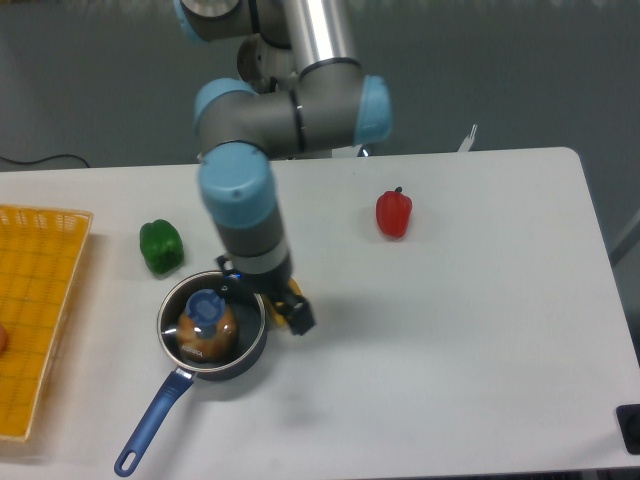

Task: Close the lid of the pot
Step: 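Open the gripper and lift it away from the lid knob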

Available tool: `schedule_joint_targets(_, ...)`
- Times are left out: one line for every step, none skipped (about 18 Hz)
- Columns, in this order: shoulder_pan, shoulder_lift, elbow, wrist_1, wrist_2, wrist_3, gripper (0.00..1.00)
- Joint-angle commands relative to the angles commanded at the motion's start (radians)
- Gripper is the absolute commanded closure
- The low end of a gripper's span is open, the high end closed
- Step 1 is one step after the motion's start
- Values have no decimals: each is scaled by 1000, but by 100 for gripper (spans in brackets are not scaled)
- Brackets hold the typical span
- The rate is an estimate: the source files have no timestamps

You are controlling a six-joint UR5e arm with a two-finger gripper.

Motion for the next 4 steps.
schedule_joint_targets(23,2,-2,5,2,28,0)
schedule_joint_targets(45,2,-2,6,2,57,0)
schedule_joint_targets(66,8,-6,6,2,83,0)
schedule_joint_targets(86,8,-9,5,2,107,0)
